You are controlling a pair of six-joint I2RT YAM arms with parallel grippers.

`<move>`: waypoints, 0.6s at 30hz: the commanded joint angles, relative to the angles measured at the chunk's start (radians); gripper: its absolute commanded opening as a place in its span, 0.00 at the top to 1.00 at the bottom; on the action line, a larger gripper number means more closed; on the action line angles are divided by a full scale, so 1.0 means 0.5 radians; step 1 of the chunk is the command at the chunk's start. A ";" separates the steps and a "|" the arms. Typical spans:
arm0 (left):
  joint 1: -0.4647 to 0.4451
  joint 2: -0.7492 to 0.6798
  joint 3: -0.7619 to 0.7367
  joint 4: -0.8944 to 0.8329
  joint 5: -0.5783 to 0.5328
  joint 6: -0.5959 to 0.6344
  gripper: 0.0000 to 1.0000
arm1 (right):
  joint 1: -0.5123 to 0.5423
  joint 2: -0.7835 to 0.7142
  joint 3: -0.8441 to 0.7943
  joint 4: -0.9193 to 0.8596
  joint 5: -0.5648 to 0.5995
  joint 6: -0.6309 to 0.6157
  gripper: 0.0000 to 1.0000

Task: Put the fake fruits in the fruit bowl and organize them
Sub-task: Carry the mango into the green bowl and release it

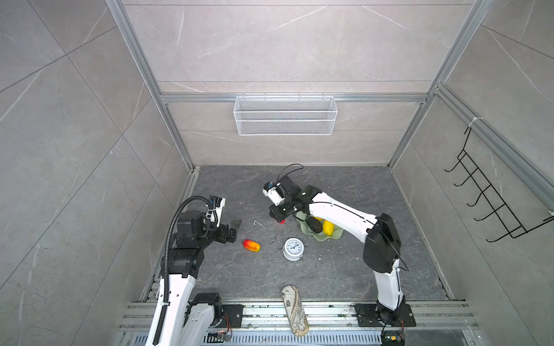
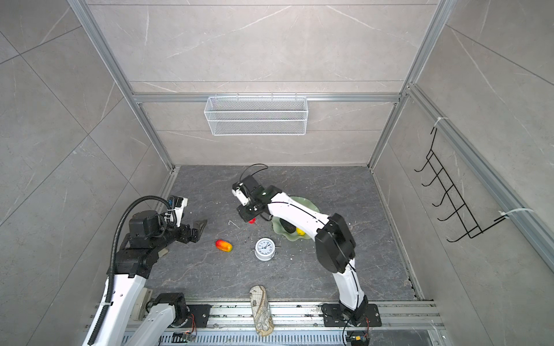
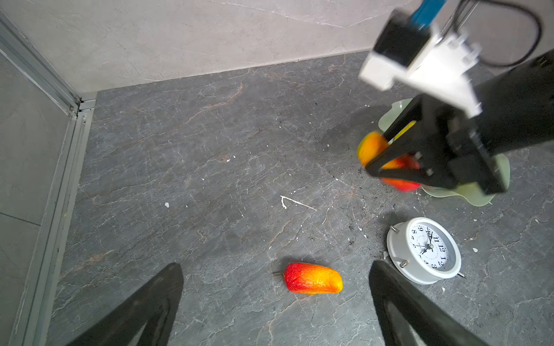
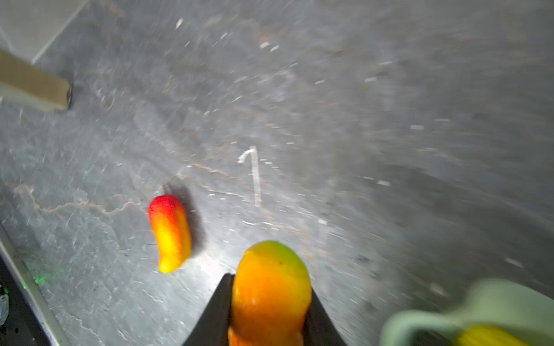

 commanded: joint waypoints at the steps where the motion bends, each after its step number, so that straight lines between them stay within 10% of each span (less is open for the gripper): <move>1: -0.002 -0.016 -0.004 0.045 0.015 0.011 0.00 | -0.209 -0.143 -0.246 0.004 0.130 -0.030 0.81; 18: -0.003 -0.006 -0.006 0.045 0.013 0.009 0.00 | -0.797 -0.310 -0.591 0.009 0.301 -0.051 0.81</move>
